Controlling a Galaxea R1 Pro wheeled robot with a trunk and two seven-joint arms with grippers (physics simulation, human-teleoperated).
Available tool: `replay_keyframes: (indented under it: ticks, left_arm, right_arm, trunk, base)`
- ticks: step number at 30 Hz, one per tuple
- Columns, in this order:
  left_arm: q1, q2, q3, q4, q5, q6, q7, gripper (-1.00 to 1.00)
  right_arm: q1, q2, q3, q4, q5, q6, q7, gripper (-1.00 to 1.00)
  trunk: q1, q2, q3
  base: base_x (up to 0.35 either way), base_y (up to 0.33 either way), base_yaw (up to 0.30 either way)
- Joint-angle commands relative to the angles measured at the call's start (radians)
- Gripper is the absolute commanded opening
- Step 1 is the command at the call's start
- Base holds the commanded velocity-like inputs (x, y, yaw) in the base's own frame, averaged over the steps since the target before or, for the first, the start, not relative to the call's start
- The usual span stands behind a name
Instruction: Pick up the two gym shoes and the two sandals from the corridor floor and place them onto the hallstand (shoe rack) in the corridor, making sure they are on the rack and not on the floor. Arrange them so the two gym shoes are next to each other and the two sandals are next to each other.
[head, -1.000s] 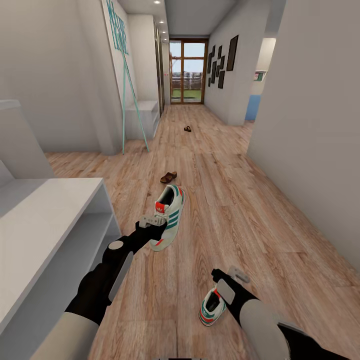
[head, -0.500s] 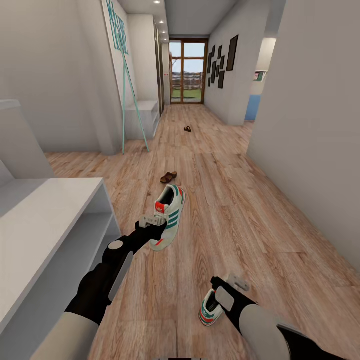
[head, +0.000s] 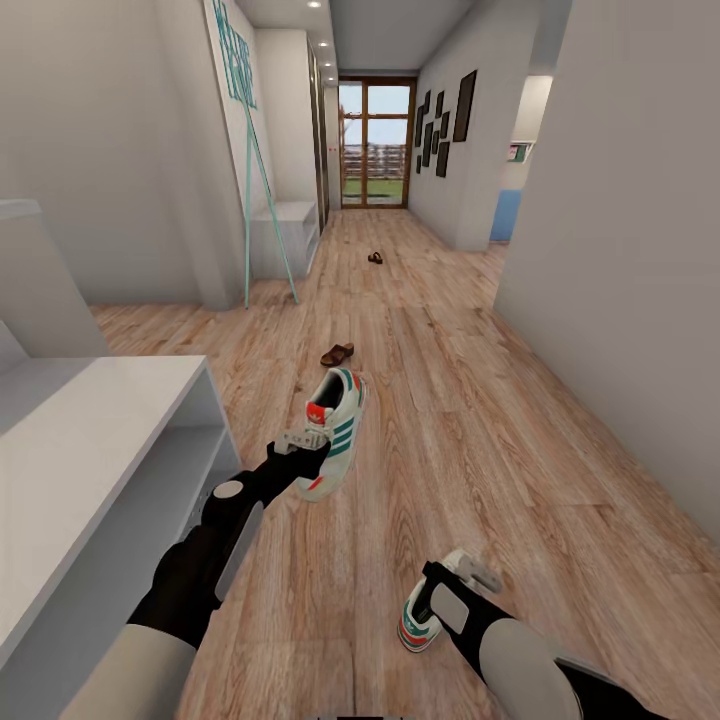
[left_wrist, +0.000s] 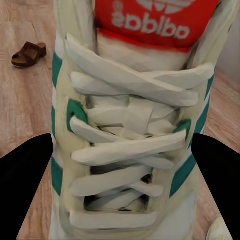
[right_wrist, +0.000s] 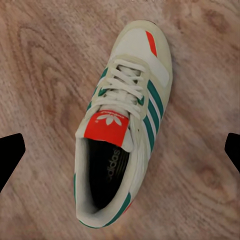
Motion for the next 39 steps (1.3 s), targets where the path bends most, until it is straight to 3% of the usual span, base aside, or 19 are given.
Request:
replay_keyframes:
  ticks: [1, 6, 10, 21, 28, 39]
  left_arm:
    - [0.0, 0.0, 0.011, 0.0, 0.001, 0.002, 0.0, -1.0]
    - [0.0, -0.001, 0.064, -0.001, 0.001, 0.022, 0.0, -1.0]
    - [0.0, -0.001, 0.077, -0.002, 0.001, 0.029, 0.0, -1.0]
    - [0.0, -0.003, 0.086, -0.002, 0.001, 0.033, 0.0, -1.0]
    - [0.0, -0.003, 0.087, -0.002, 0.001, 0.033, 0.0, -1.0]
    - [0.0, -0.003, 0.087, -0.002, 0.001, 0.033, 0.0, -1.0]
  right_arm:
    - [0.0, 0.0, 0.0, 0.0, 0.0, -0.002, 0.0, 1.0]
    - [0.006, 0.0, -0.001, 0.0, 0.0, -0.008, 0.001, 1.0]
    - [0.01, 0.0, -0.001, 0.0, 0.0, -0.012, 0.002, 1.0]
    - [0.013, 0.0, -0.001, 0.0, 0.0, -0.016, 0.007, 1.0]
    - [0.013, 0.0, -0.001, 0.001, 0.001, -0.016, 0.008, 1.0]
    - [0.014, 0.0, -0.001, 0.001, 0.001, -0.018, 0.009, 1.0]
  trunk:
    - [0.0, 0.0, 0.0]
    - [0.0, 0.0, 0.0]
    - [0.0, 0.0, 0.0]
    - [0.0, 0.0, 0.0]
    - [0.003, -0.002, -0.027]
    - [0.003, -0.002, -0.027]
  base:
    - [0.0, 0.0, 0.0]
    - [0.0, 0.0, 0.0]
    - [0.0, 0.0, 0.0]
    - [0.0, 0.0, 0.0]
    - [0.0, 0.0, 0.0]
    - [0.0, 0.0, 0.0]
